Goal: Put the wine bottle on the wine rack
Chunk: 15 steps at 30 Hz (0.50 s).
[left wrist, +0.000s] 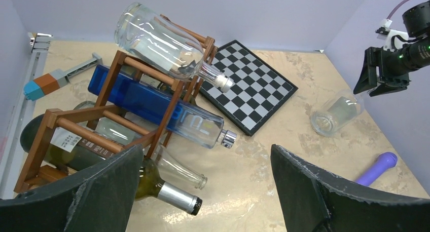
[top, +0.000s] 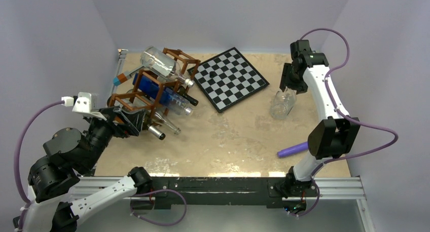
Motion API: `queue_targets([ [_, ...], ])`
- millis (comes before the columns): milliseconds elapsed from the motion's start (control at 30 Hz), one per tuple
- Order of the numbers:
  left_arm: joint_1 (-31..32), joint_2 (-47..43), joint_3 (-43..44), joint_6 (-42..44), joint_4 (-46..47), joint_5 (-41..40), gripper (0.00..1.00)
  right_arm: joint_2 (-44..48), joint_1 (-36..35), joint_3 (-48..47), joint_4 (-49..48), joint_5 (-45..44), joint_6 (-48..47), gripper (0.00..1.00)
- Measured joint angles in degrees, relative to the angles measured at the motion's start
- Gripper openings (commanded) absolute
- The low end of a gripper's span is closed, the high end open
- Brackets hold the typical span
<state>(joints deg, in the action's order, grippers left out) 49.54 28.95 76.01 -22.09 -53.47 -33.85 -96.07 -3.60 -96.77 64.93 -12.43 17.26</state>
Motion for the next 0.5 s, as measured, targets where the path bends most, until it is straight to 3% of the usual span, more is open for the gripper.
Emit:
queue_targets([
  [67, 0.0, -0.1, 0.0, 0.0, -0.2, -0.2, 0.99, 0.0, 0.2, -0.2, 0.0, 0.0, 0.1, 0.41],
  [233, 0.0, -0.1, -0.3, 0.0, -0.4, -0.7, 0.99, 0.1, 0.3, -0.3, 0.1, 1.6, 0.3, 0.0],
  [500, 0.0, 0.0, -0.9, -0.1, -0.6, -0.6, 0.99, 1.0, 0.3, -0.4, 1.8, 5.1, 0.3, 0.0],
])
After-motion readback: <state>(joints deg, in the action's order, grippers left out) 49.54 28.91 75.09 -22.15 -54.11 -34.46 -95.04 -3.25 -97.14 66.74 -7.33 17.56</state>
